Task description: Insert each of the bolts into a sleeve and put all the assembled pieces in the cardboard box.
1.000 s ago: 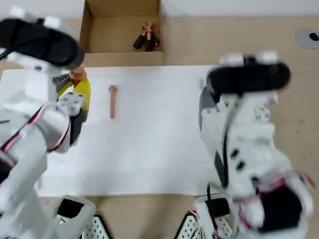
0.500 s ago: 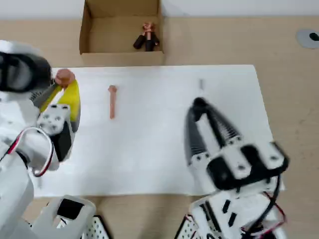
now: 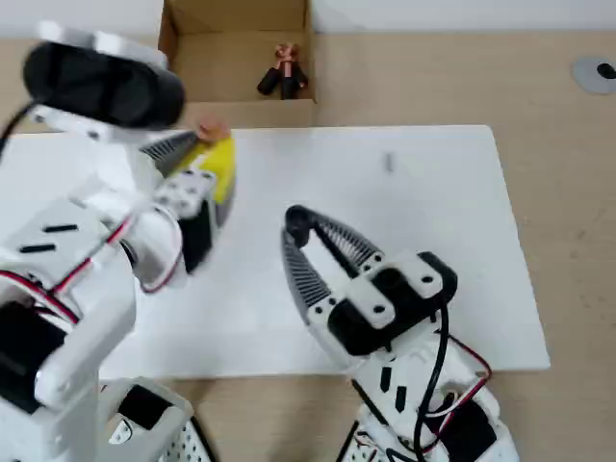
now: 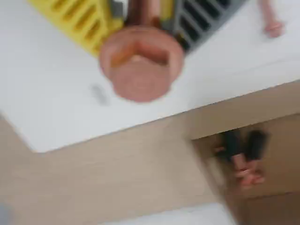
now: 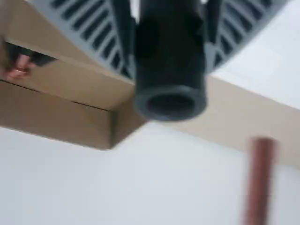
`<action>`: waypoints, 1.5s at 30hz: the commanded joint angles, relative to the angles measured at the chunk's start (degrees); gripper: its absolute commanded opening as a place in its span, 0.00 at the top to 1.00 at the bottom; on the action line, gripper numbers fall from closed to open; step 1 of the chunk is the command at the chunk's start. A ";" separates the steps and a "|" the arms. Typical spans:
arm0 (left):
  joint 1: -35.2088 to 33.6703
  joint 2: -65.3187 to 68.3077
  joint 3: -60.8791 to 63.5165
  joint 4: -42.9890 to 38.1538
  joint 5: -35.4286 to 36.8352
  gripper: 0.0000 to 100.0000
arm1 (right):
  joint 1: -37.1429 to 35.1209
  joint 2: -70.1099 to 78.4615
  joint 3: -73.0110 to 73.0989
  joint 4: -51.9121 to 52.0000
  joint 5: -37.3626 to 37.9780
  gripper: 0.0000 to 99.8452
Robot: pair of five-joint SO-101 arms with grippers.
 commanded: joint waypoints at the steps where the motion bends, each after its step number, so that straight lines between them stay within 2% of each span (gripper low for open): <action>1: 2.11 -3.91 3.78 -4.13 -1.32 0.99 | -2.07 -5.23 -0.04 -1.32 0.18 0.99; 5: 2.02 -12.09 16.44 -10.46 -4.40 0.99 | -2.07 -5.14 1.36 -1.23 0.00 0.99; 11: 2.02 -28.44 37.98 -27.25 -5.01 0.99 | -2.07 -5.05 5.85 -2.90 -0.09 0.99; 14: 2.11 -34.07 44.92 -31.65 -5.63 0.99 | -2.07 -5.23 7.69 -4.66 -0.09 0.99; 22: 2.73 -37.41 46.77 -32.70 -5.45 0.99 | -2.15 -5.14 10.77 -7.47 -0.09 0.99; 28: 11.34 -37.41 46.77 -32.97 -5.27 0.99 | -2.15 -5.14 10.77 -7.65 -0.09 0.99; 31: 13.45 -37.41 46.77 -32.97 -5.27 0.99 | -2.15 -5.23 10.59 -7.65 -0.09 0.99; 40: 13.80 -37.41 47.12 -33.05 -5.36 0.99 | -1.89 -5.23 10.33 -7.38 -0.09 0.99; 45: 11.08 -37.41 47.21 -33.14 -5.63 0.99 | -1.89 -5.23 10.33 -7.38 -0.09 0.99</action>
